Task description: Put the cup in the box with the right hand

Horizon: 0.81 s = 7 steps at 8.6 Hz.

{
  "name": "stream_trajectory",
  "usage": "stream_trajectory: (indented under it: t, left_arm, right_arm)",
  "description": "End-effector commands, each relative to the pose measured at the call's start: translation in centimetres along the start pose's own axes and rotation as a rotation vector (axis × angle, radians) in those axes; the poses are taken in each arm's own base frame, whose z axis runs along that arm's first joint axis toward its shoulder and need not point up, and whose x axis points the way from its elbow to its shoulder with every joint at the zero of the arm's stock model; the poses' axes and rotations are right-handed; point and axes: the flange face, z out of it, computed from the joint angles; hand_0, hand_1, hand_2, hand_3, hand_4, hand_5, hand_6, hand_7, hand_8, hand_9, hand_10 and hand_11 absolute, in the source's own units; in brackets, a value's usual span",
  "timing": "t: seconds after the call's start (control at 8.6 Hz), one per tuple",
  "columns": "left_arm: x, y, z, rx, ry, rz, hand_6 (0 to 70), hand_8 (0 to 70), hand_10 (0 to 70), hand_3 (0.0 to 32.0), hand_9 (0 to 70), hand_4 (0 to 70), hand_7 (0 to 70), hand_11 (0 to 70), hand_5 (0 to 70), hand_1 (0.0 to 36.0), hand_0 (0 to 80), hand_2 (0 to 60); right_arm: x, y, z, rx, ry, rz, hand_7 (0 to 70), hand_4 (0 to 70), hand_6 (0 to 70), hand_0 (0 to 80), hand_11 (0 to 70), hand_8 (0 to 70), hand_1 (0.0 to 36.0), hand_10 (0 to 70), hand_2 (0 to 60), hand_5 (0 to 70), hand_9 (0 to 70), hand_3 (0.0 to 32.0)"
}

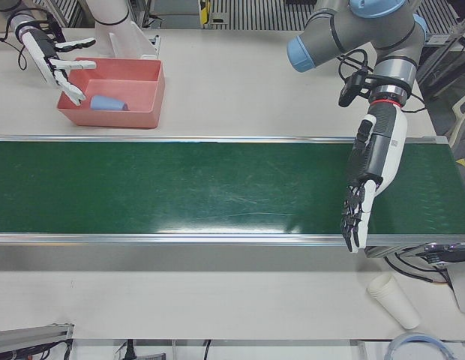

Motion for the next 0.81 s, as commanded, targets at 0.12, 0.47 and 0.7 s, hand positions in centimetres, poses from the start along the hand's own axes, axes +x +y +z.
stream_trajectory:
  t: [0.12, 0.47, 0.7]
  left_arm:
    - [0.0, -0.1, 0.0, 0.0, 0.0, 0.0, 0.0, 0.0, 0.0, 0.0, 0.0, 0.0, 0.0, 0.0, 0.0, 0.0, 0.0, 0.0]
    - [0.0, 0.0, 0.0, 0.0, 0.0, 0.0, 0.0, 0.0, 0.0, 0.0, 0.0, 0.0, 0.0, 0.0, 0.0, 0.0, 0.0, 0.0]
    - [0.0, 0.0, 0.0, -0.001, 0.0, 0.0, 0.0, 0.0, 0.0, 0.0, 0.0, 0.0, 0.0, 0.0, 0.0, 0.0, 0.0, 0.0]
  right_arm:
    - [-11.1, -7.6, -0.8, 0.05, -0.107, 0.051, 17.9, 28.3, 6.1, 72.8, 7.6, 9.6, 21.7, 3.6, 3.0, 8.8, 14.1, 0.0]
    - [-24.0, -15.3, 0.6, 0.075, -0.175, -0.014, 25.6, 42.6, 7.7, 77.7, 9.3, 10.6, 21.3, 4.9, 0.0, 8.5, 16.6, 0.0]
    - [-28.5, -22.0, -0.1, 0.214, -0.172, 0.038, 26.5, 37.1, 8.0, 73.9, 12.2, 11.3, 21.5, 6.8, 2.0, 8.8, 17.6, 0.0]
